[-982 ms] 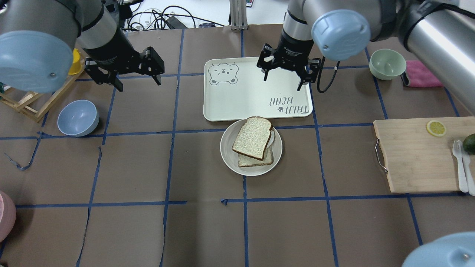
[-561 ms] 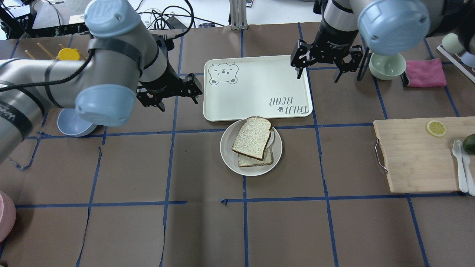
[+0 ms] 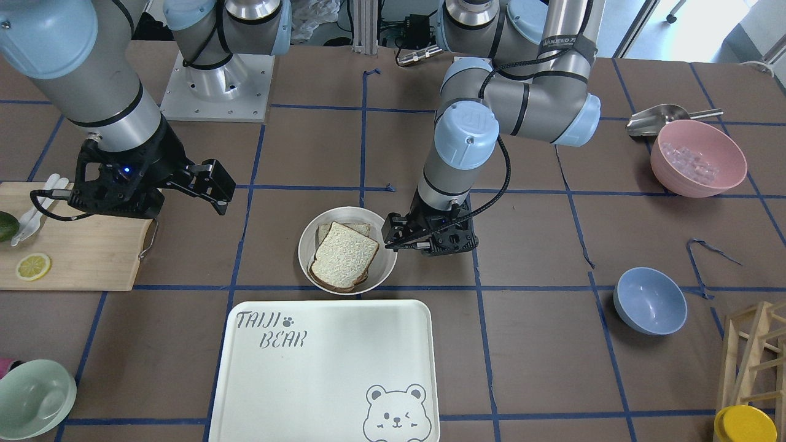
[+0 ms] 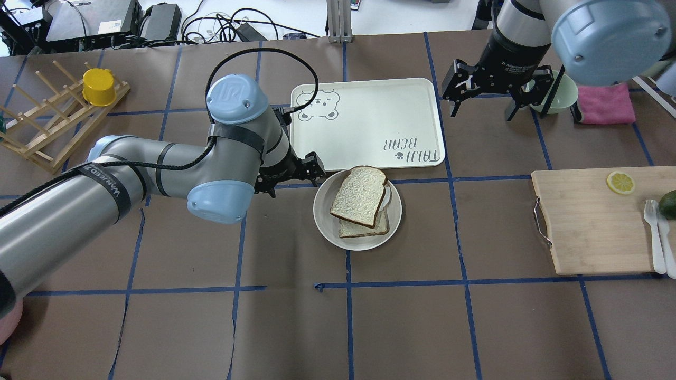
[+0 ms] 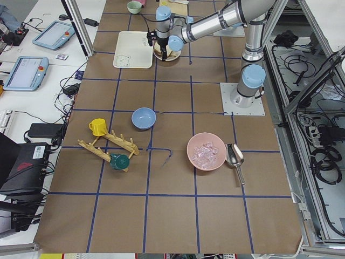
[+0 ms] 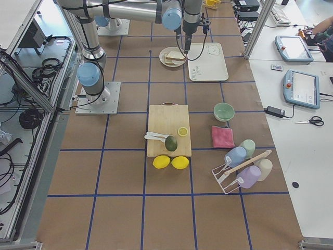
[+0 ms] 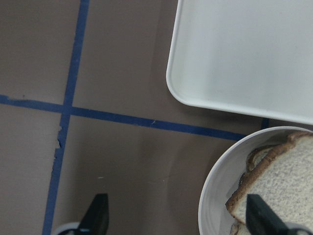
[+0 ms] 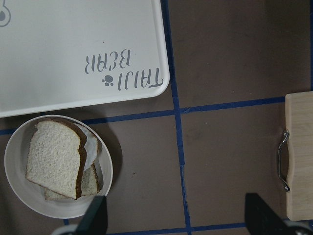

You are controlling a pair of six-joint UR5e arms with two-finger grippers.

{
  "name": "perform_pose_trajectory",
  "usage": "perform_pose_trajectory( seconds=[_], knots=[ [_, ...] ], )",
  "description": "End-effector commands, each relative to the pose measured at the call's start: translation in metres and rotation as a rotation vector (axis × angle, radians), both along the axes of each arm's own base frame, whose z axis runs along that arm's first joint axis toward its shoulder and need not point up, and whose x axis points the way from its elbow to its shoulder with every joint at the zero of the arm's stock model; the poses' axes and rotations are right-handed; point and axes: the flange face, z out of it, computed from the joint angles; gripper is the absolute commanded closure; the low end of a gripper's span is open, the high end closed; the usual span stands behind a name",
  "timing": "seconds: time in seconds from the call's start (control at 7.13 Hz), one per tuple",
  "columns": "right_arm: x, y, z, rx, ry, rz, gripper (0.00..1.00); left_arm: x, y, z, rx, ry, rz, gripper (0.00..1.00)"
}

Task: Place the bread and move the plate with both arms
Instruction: 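Open the right gripper and raise it while the left arm reaches toward the plate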

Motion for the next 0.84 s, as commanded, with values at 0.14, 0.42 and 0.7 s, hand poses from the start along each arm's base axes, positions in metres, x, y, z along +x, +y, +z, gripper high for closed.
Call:
perform_pose_trajectory(
  seconds=[0.14, 0.42, 0.7],
  knots=[
    [-0.001, 0.018, 0.022, -0.032, 0.000, 0.001, 0.00, -0.009, 0.000, -0.055, 0.084, -0.018, 0.004, 0.17],
    [-0.002, 0.034, 0.027, 0.015, 0.010, 0.001, 0.00, -0.032, 0.010, -0.068, 0.090, -0.027, -0.039, 0.21],
    [-0.002, 0.043, 0.026, 0.074, 0.011, 0.044, 0.00, -0.036, 0.010, -0.075, 0.079, -0.016, -0.043, 0.29]
  ],
)
